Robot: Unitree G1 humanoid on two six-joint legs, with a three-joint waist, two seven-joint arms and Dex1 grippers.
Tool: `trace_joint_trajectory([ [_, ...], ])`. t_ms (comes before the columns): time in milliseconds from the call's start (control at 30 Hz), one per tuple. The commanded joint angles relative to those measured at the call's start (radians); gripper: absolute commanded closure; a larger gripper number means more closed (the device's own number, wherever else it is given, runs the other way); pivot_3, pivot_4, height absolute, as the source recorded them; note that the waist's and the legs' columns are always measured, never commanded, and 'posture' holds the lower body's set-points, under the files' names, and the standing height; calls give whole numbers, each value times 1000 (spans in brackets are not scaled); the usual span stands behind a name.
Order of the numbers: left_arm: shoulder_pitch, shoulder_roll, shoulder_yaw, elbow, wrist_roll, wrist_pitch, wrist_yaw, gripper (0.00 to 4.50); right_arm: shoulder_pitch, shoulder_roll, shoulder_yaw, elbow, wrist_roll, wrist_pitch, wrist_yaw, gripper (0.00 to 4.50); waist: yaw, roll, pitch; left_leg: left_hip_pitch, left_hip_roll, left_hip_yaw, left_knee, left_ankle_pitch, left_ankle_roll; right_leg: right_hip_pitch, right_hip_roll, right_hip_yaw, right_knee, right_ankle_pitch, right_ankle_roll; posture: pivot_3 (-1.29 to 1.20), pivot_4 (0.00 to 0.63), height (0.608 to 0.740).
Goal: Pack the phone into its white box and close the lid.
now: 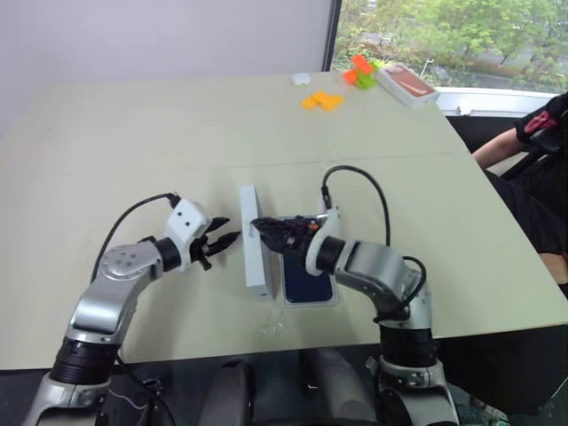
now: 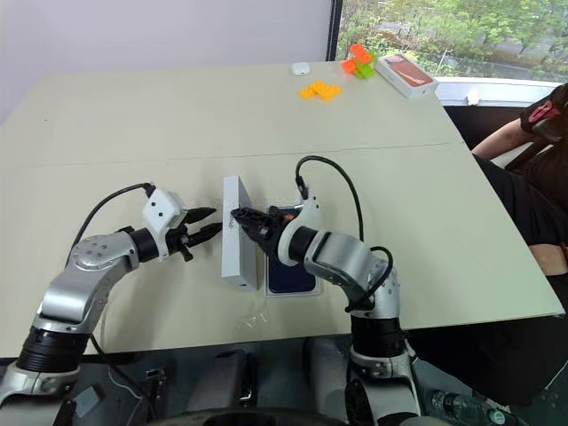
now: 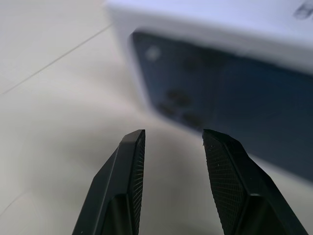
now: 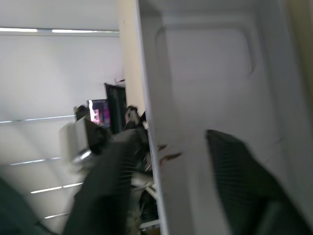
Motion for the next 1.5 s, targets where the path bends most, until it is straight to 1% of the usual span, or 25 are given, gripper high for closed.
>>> trace_joint_trajectory([
  [33,-32,-26,-13,-53,-20,19,11,2529,-62,-232,-15,-127,-11,115,194,1075,3,0,0,0,-1,0,0,0,0,0,0,-1,0,0,0,0,150,740],
  [67,-36,-31,-20,-59,-20,23,8,2529,-62,-300,-21,-139,-29,136,253,1075,3,0,0,0,-1,0,0,0,0,0,-1,-1,-1,0,0,0,150,740],
  [133,-44,-40,-36,-68,-19,31,4,2529,-56,-424,-39,-143,-125,162,378,1075,4,0,0,0,-1,0,0,0,1,1,0,0,-2,-1,1,0,150,740],
  [200,-50,-48,-50,-76,-19,36,1,2529,-53,-512,-41,-144,-237,169,491,1075,3,0,0,0,-1,0,0,-1,2,1,1,0,-2,-1,2,0,150,740],
  [300,-64,-68,-89,-93,-18,56,-7,2529,-63,-635,-5,-173,-496,127,683,1075,2,0,0,0,-1,1,0,-1,1,1,2,0,-1,-1,2,0,150,740],
  [400,-71,-71,-141,-106,-7,77,-23,2529,-78,-725,80,-190,-722,87,848,1075,1,0,0,1,-1,1,0,-1,1,3,2,0,-1,-3,5,0,150,740],
  [500,-73,-78,-173,-131,-10,87,-30,2529,-81,-762,138,-193,-877,45,966,1075,1,0,0,1,-2,1,0,-1,1,3,3,0,0,-3,5,0,150,740],
  [567,-76,-90,-168,-146,-22,99,-17,2529,-81,-770,158,-195,-959,20,1023,1075,2,0,0,1,-2,1,0,-1,1,3,3,0,0,-3,5,0,150,740],
  [700,-86,-107,-71,-180,-78,158,36,2529,-82,-806,201,-214,-1128,-38,1131,1075,6,0,0,1,-2,1,1,-1,1,3,3,-1,0,-3,5,0,150,740],
  [767,-76,-83,-8,-186,-91,194,65,2529,-78,-829,226,-225,-1223,-88,1184,1075,5,0,0,1,-2,0,1,-1,1,2,2,-1,0,-3,5,0,150,740],
  [833,-64,-54,44,-173,-86,224,95,2529,-69,-832,230,-228,-1271,-112,1224,1075,4,0,0,2,-2,0,1,-1,1,2,2,-1,0,-3,5,0,150,740],
  [900,-59,-34,67,-156,-65,245,129,2529,-59,-828,231,-231,-1307,-131,1267,1075,5,0,0,2,-2,0,1,-1,1,2,3,-1,0,-3,5,0,150,740],
  [933,-58,-26,73,-139,-49,274,159,2529,-55,-825,233,-231,-1324,-133,1282,1305,7,0,0,2,-2,0,1,-1,1,2,3,-1,0,-3,4,0,150,740],
  [1000,-39,-11,69,-135,-45,285,160,3057,-50,-819,240,-230,-1348,-131,1313,1847,9,0,0,3,-2,0,1,-1,1,3,2,-1,0,-2,3,0,150,740],
  [1033,-28,-1,50,-147,-47,300,151,3475,-51,-822,252,-231,-1372,-134,1328,2448,9,0,0,2,-2,0,1,-1,1,3,2,-1,0,-1,2,0,150,740],
  [1100,-17,10,20,-167,-51,321,137,4343,-49,-824,266,-235,-1410,-135,1350,3344,12,0,0,2,-2,0,1,-1,1,2,1,-1,0,-1,1,0,150,740],
  [1133,-15,14,3,-173,-52,334,129,4500,-49,-825,272,-237,-1427,-135,1362,3888,15,0,0,2,-2,0,1,-1,1,2,1,-1,-1,-1,1,0,150,740],
  [1167,-14,19,-14,-180,-56,350,120,4500,-47,-824,277,-241,-1443,-134,1372,4454,20,0,0,2,-3,0,1,-1,1,2,1,-1,-1,-1,1,0,150,740],
  [1367,-32,27,-139,-180,-15,338,90,4500,-40,-798,306,-268,-1512,-120,1403,4454,31,0,0,2,-4,1,1,-1,1,3,1,-2,0,-1,1,0,150,740],
  [1500,-40,13,-162,-199,-44,335,55,4500,-34,-775,311,-282,-1535,-106,1417,4454,29,0,0,2,-4,1,1,-1,1,3,1,-2,0,-1,1,0,150,740],
])
